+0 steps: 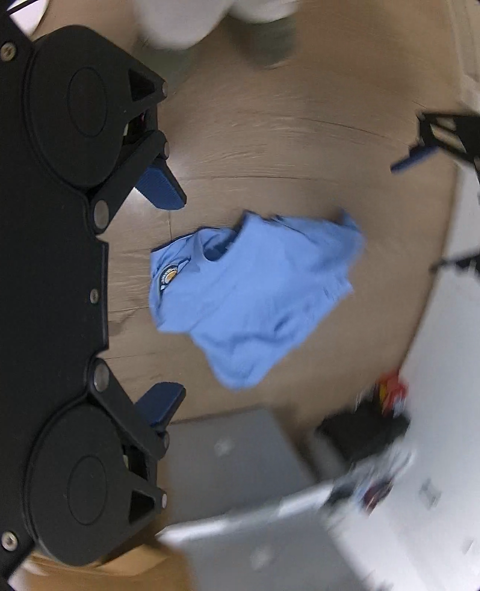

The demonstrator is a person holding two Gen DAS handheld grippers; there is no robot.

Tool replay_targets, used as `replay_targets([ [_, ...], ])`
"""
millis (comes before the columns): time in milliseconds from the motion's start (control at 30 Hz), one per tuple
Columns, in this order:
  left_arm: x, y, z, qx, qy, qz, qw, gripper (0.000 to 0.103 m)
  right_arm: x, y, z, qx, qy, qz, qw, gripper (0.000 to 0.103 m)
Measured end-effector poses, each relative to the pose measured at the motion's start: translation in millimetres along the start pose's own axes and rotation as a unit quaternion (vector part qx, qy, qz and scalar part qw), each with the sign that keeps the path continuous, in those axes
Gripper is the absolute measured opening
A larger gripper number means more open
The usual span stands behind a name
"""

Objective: Fold clothes
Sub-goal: 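Grasp the shirt with the left gripper while the right gripper grasps another edge, then lift the shirt with both grippers and shake it open in the air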

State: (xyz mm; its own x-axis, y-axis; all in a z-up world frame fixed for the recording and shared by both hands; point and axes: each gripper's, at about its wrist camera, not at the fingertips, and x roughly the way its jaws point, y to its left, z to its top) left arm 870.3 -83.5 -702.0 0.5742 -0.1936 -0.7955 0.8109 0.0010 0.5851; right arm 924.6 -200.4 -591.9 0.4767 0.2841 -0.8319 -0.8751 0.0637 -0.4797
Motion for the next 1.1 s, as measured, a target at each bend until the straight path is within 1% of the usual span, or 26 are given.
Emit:
replay_targets([
  [33,28,-12,-3,0.018,0.007,-0.007,0.9998,0.103,45,11,-11,-0.025,0.001,0.008,1.000,0.094],
  [67,53,-22,-6,0.034,0.015,-0.014,0.9992,0.103,64,16,-16,-0.035,0.003,0.012,0.999,0.092],
  [100,76,-31,-10,0.047,0.020,-0.020,0.9985,0.103,99,24,-25,-0.054,0.008,0.022,0.998,0.086],
  [133,95,-38,-14,0.055,0.022,-0.018,0.9981,0.103,134,33,-33,-0.072,0.015,0.034,0.997,0.083],
  [167,112,-44,-19,0.057,0.026,-0.013,0.9980,0.103,166,41,-40,-0.082,0.019,0.041,0.996,0.081],
  [200,127,-47,-23,0.055,0.030,-0.012,0.9980,0.103,182,44,-43,-0.086,0.018,0.043,0.995,0.078],
  [233,140,-47,-26,0.049,0.034,-0.014,0.9981,0.103,204,48,-46,-0.090,0.014,0.043,0.995,0.076],
  [300,160,-46,-35,0.039,0.037,-0.019,0.9984,0.103,231,48,-48,-0.097,0.011,0.047,0.994,0.074],
  [367,166,-27,-37,0.047,0.036,-0.019,0.9981,0.103,266,51,-45,-0.103,-0.002,0.058,0.993,0.074],
  [467,184,-16,-49,0.059,0.032,-0.047,0.9966,0.102,288,53,-43,-0.129,-0.002,0.086,0.988,0.074],
  [500,188,-12,-53,0.063,0.029,-0.057,0.9960,0.100,295,56,-42,-0.139,0.003,0.098,0.985,0.072],
  [533,191,-7,-56,0.067,0.027,-0.065,0.9953,0.097,301,58,-41,-0.145,0.007,0.110,0.983,0.064],
  [567,193,-2,-58,0.071,0.030,-0.067,0.9948,0.087,304,60,-40,-0.148,0.010,0.115,0.982,0.054],
  [600,195,4,-60,0.068,0.033,-0.073,0.9944,0.066,306,65,-40,-0.151,0.015,0.117,0.981,0.041],
  [633,195,11,-63,0.051,0.040,-0.088,0.9939,0.053,305,68,-41,-0.151,0.017,0.119,0.981,0.020],
  [667,194,18,-65,0.035,0.047,-0.103,0.9929,0.036,303,72,-42,-0.150,0.017,0.120,0.981,0.019],
  [700,191,25,-69,0.018,0.050,-0.111,0.9924,0.028,295,77,-45,-0.145,0.013,0.109,0.983,0.019],
  [733,182,32,-76,0.001,0.044,-0.100,0.9940,0.027,283,84,-48,-0.142,0.003,0.084,0.986,0.019],
  [767,171,37,-82,-0.011,0.036,-0.089,0.9953,0.023,276,87,-50,-0.138,-0.003,0.072,0.988,0.019],
  [833,148,43,-91,-0.021,0.015,-0.072,0.9970,0.019,237,95,-58,-0.105,-0.029,0.031,0.994,0.018],
  [867,133,47,-93,-0.026,0.000,-0.065,0.9976,0.017,225,96,-60,-0.091,-0.034,0.025,0.995,0.018],
  [933,106,52,-100,-0.022,-0.026,-0.047,0.9983,0.016,184,96,-63,-0.032,-0.048,0.016,0.998,0.018],
  [1000,83,55,-104,-0.026,-0.045,-0.026,0.9983,0.017,154,98,-66,-0.009,-0.059,0.006,0.998,0.018],
  [1033,74,55,-108,-0.022,-0.053,-0.019,0.9982,0.018,138,98,-67,0.011,-0.061,0.009,0.998,0.018],
  [1067,66,55,-111,-0.018,-0.060,-0.013,0.9979,0.023,125,95,-67,0.034,-0.062,0.015,0.997,0.018],
  [1100,62,53,-113,-0.013,-0.067,-0.009,0.9976,0.040,113,93,-67,0.056,-0.063,0.021,0.996,0.018],
])
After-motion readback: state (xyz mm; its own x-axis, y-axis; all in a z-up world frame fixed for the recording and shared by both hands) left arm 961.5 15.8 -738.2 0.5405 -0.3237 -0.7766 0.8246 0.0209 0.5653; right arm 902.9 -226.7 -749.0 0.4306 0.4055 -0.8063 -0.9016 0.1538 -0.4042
